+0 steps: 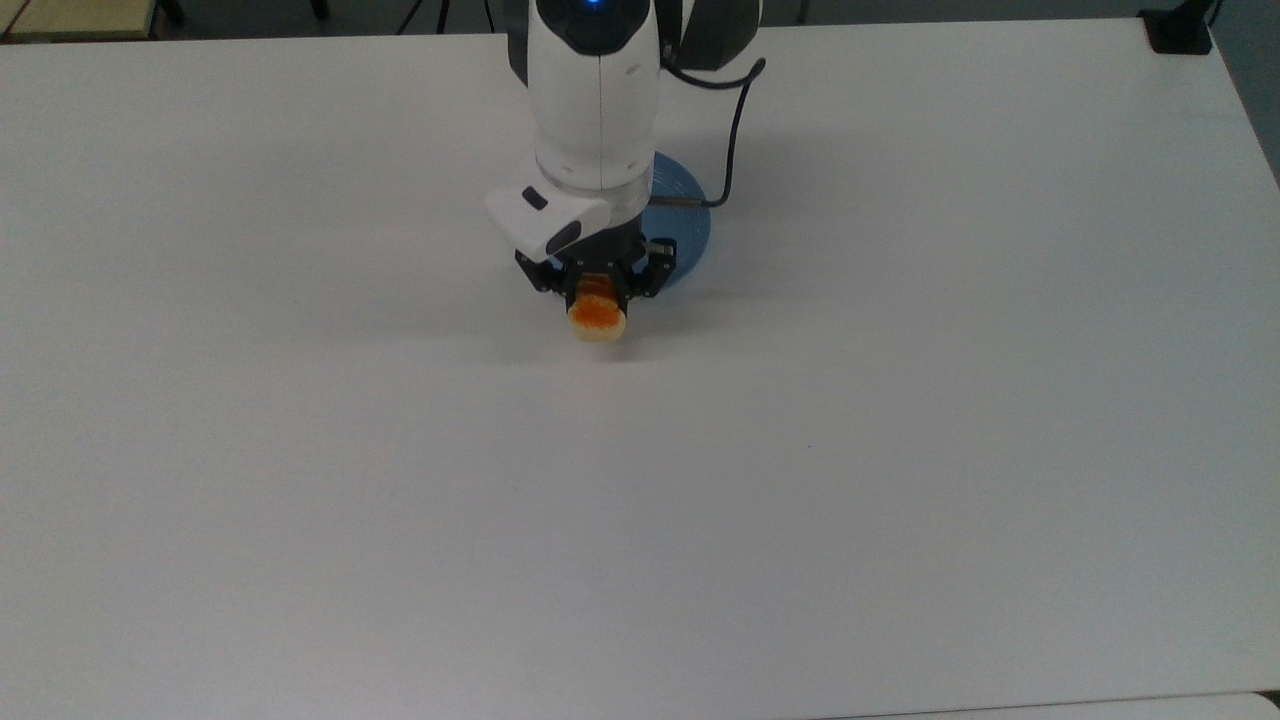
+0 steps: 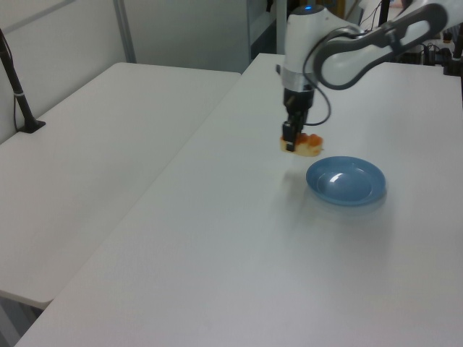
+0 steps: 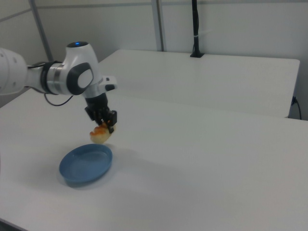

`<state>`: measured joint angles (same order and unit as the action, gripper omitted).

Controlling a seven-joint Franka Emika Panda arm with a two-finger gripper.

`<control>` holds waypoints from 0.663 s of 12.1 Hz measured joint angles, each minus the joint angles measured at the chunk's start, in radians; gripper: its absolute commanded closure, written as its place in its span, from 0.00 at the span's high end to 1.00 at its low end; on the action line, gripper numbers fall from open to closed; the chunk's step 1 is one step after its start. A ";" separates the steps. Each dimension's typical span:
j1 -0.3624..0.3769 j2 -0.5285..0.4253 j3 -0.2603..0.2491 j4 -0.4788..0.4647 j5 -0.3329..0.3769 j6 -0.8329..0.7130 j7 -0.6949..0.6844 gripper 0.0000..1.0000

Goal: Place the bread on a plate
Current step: 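Lift the bread roll and carry it over the blue plate, then lower the bread onto the plate and open the gripper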

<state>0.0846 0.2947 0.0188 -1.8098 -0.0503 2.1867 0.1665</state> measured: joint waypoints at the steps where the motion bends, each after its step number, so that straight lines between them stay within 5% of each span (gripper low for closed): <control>1: 0.001 -0.063 0.004 -0.089 0.000 0.024 -0.003 0.48; 5: 0.008 -0.218 0.039 -0.393 0.000 0.197 -0.008 0.48; 8: 0.025 -0.244 0.040 -0.495 0.000 0.278 0.000 0.49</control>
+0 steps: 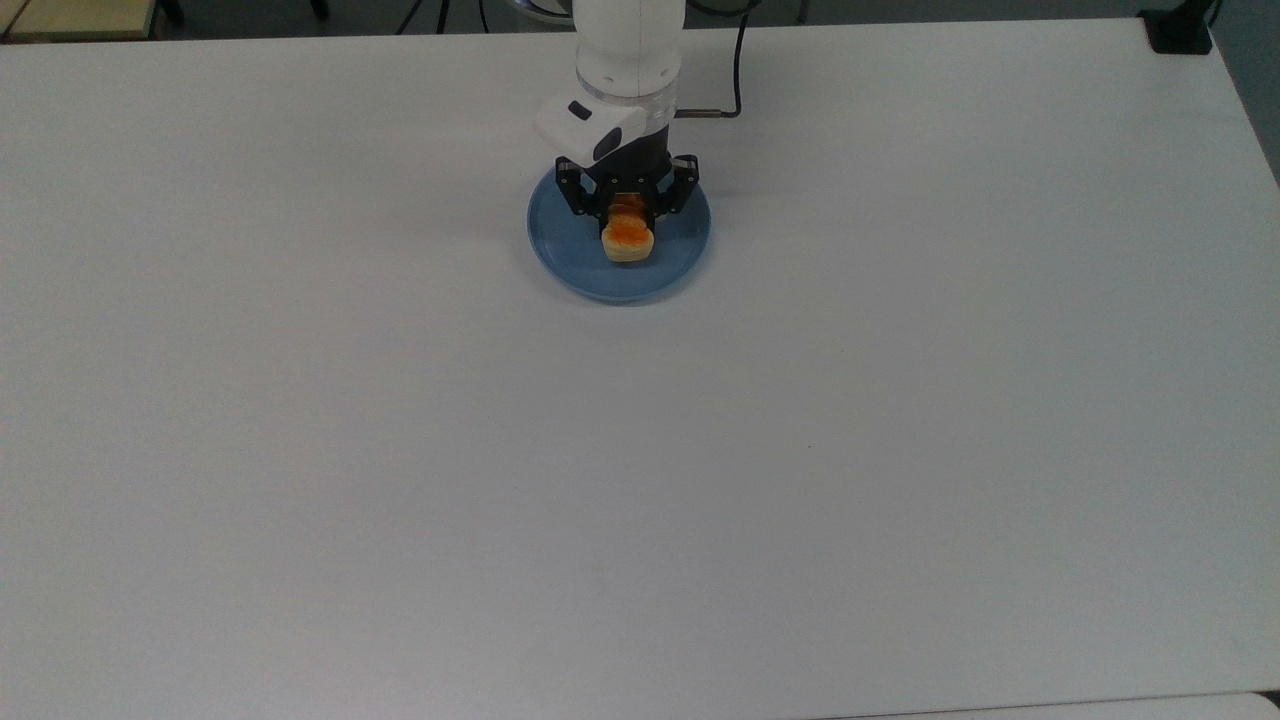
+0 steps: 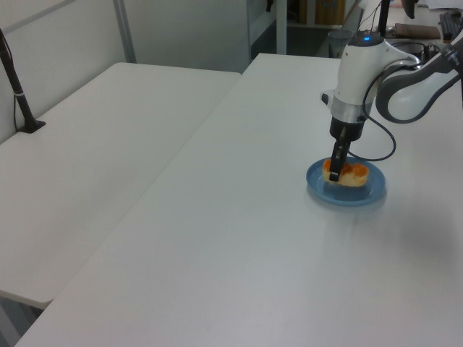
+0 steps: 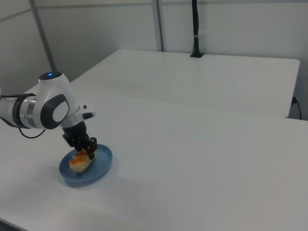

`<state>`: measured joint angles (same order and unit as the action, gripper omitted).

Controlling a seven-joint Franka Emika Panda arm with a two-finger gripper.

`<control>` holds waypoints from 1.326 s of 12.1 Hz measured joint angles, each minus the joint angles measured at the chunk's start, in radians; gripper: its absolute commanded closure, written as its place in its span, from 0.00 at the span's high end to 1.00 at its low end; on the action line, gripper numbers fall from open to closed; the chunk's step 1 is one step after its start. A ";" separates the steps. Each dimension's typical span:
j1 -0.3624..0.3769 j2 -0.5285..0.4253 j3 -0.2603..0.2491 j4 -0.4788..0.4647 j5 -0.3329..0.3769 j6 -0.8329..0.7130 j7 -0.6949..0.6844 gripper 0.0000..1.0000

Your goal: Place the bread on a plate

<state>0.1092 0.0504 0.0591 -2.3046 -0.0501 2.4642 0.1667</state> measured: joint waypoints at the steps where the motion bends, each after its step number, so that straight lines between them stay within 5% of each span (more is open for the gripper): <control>1: 0.001 0.000 0.000 -0.005 0.001 0.001 0.018 0.57; 3: 0.001 0.001 0.000 -0.007 0.002 0.001 0.052 0.84; 6: 0.000 0.010 -0.001 -0.008 0.002 0.001 0.059 1.00; 10: -0.003 0.002 -0.005 0.030 0.002 -0.037 0.059 1.00; 16: -0.004 -0.027 -0.009 0.435 -0.001 -0.561 -0.001 1.00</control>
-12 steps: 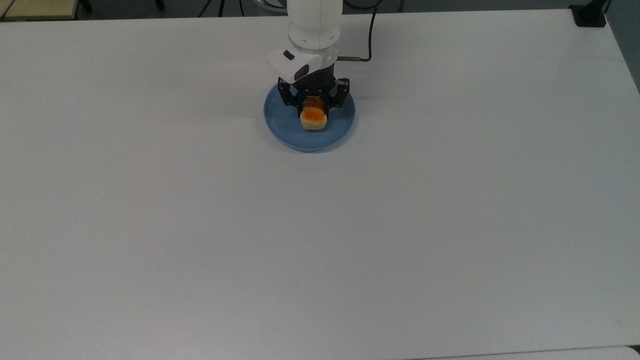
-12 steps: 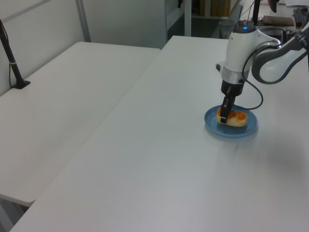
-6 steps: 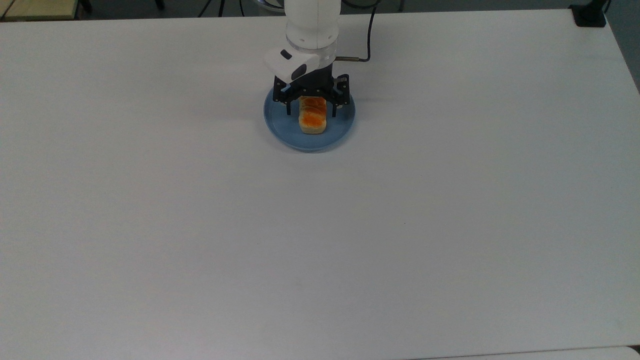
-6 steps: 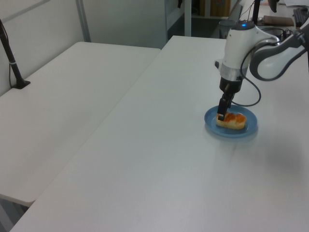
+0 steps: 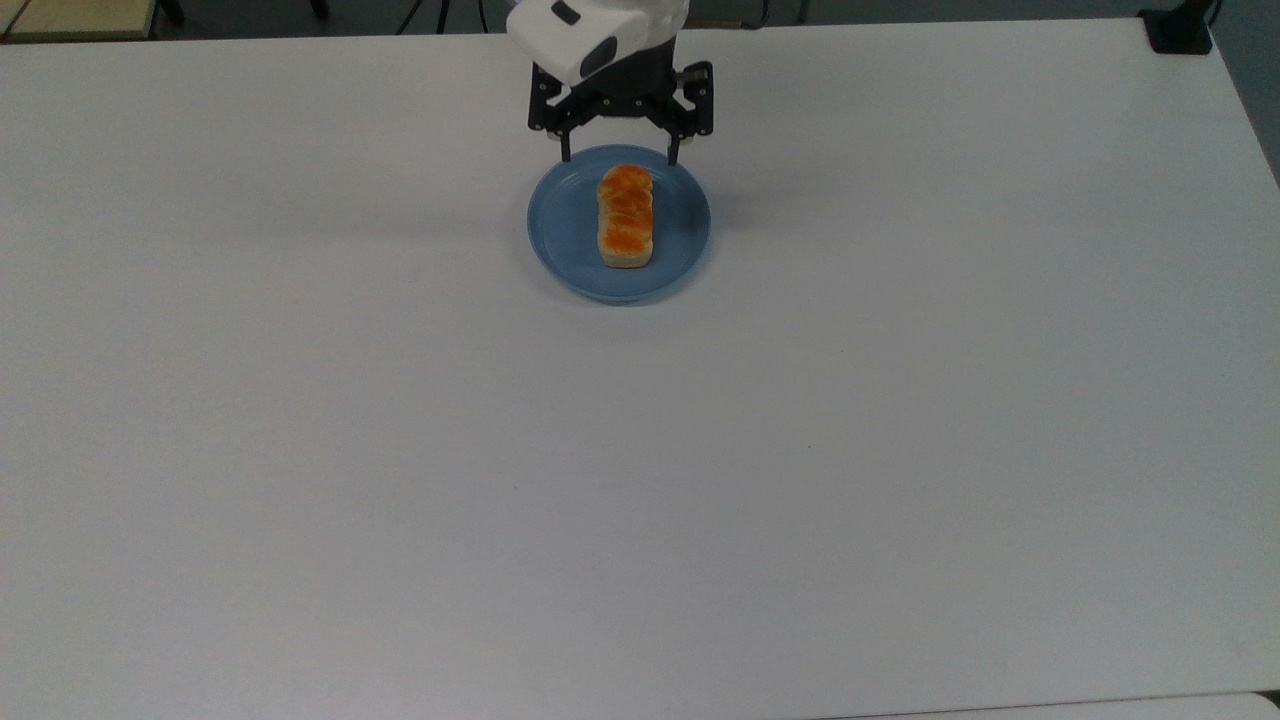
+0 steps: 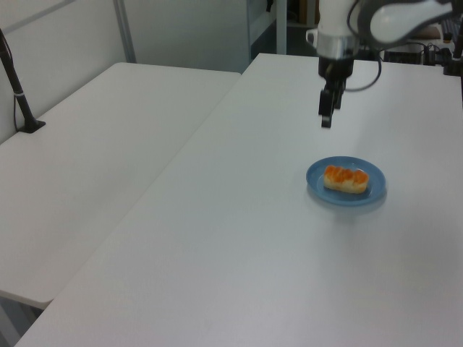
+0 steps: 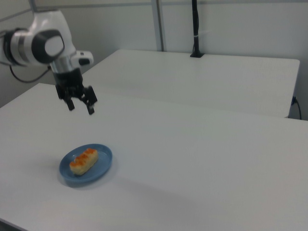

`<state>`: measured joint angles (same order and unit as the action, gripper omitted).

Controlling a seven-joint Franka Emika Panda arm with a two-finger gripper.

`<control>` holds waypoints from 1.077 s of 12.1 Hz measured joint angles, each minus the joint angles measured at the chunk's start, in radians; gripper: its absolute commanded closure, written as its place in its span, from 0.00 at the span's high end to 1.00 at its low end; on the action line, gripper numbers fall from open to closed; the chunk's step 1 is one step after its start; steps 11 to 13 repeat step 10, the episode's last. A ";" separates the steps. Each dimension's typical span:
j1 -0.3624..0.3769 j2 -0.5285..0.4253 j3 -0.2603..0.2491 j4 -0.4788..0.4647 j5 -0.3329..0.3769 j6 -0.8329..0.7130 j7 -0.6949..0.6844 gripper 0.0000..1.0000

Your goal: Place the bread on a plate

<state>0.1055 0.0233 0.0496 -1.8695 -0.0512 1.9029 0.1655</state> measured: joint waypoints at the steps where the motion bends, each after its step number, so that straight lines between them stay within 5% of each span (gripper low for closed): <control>1: -0.001 -0.001 -0.004 0.067 -0.004 -0.071 -0.002 1.00; 6: -0.070 -0.005 -0.009 0.304 -0.006 -0.297 -0.007 1.00; 13: -0.104 -0.005 -0.010 0.343 -0.006 -0.322 -0.008 1.00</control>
